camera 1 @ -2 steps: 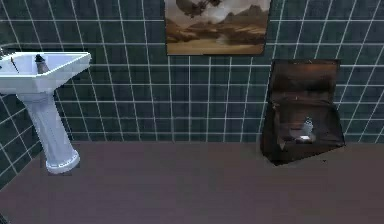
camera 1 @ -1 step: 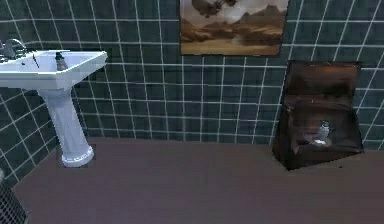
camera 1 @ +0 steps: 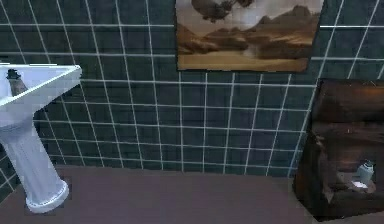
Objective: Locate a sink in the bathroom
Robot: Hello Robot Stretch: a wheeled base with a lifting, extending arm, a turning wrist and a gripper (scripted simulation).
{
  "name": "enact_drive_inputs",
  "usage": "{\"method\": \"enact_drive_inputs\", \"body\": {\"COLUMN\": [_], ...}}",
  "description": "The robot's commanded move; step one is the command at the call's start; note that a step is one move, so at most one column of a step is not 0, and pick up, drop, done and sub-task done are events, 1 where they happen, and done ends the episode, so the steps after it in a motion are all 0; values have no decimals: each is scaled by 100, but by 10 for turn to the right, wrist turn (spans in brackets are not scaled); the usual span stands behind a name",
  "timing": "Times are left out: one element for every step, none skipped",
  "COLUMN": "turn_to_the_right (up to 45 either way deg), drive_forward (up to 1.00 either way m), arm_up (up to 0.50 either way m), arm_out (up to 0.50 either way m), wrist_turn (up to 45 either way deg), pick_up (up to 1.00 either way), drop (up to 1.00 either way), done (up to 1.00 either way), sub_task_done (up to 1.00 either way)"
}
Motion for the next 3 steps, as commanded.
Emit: {"method": "enact_drive_inputs", "body": {"turn_to_the_right": [-390,0,0], "drive_forward": [0,45,0], "arm_up": [0,0,0], "arm_out": [0,0,0], "wrist_turn": [0,0,0], "pick_up": [0,0,0], "drop": [0,0,0], "done": [0,0,100], "sub_task_done": [0,0,0]}}
